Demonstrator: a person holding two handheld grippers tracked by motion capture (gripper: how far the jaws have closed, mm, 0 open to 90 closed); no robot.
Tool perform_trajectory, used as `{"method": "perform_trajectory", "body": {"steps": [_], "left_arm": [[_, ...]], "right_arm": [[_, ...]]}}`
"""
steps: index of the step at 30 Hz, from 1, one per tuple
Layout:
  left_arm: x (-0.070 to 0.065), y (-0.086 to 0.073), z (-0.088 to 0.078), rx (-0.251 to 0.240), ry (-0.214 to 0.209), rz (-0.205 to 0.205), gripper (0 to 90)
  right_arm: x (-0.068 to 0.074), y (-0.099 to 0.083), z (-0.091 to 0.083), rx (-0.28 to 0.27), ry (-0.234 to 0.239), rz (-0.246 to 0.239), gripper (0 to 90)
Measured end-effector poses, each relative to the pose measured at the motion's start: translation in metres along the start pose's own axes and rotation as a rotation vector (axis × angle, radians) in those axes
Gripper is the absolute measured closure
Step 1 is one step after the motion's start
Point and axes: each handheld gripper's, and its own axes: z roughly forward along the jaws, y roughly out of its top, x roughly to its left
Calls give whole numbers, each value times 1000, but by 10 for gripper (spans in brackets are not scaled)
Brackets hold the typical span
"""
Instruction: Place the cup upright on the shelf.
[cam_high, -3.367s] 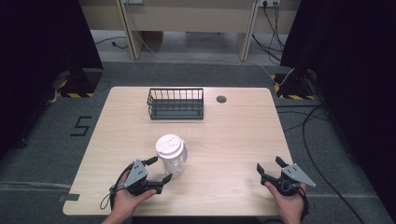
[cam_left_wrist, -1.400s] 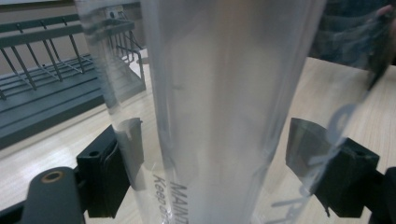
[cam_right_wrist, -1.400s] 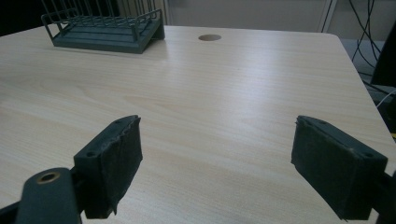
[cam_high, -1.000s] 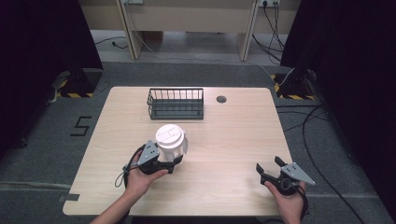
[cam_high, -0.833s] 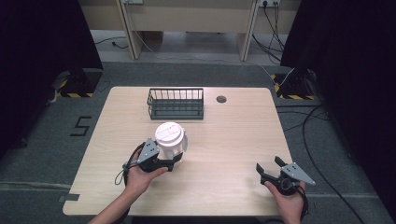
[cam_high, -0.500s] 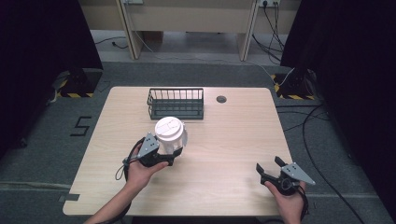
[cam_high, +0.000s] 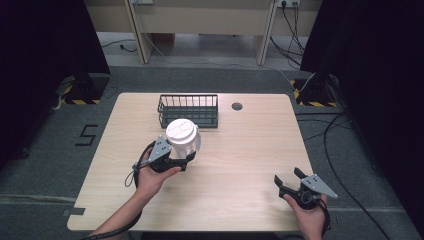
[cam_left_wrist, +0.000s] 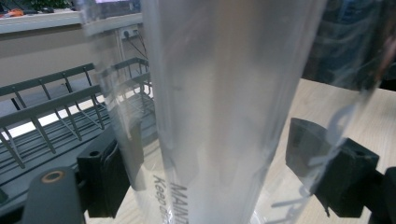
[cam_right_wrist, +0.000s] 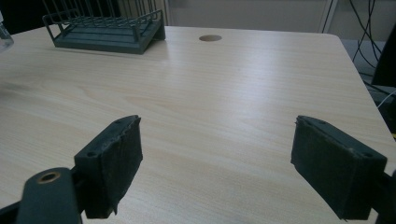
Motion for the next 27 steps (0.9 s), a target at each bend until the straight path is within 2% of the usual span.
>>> {"method": "perform_trajectory", "body": {"steps": [15, 27], "left_arm": [[10, 13, 11, -8, 16, 4, 178], [22, 18, 17, -4, 36, 0, 177]], "right_arm": [[0, 0, 0, 1, 3, 10, 170], [0, 0, 0, 2, 5, 9, 170]]}}
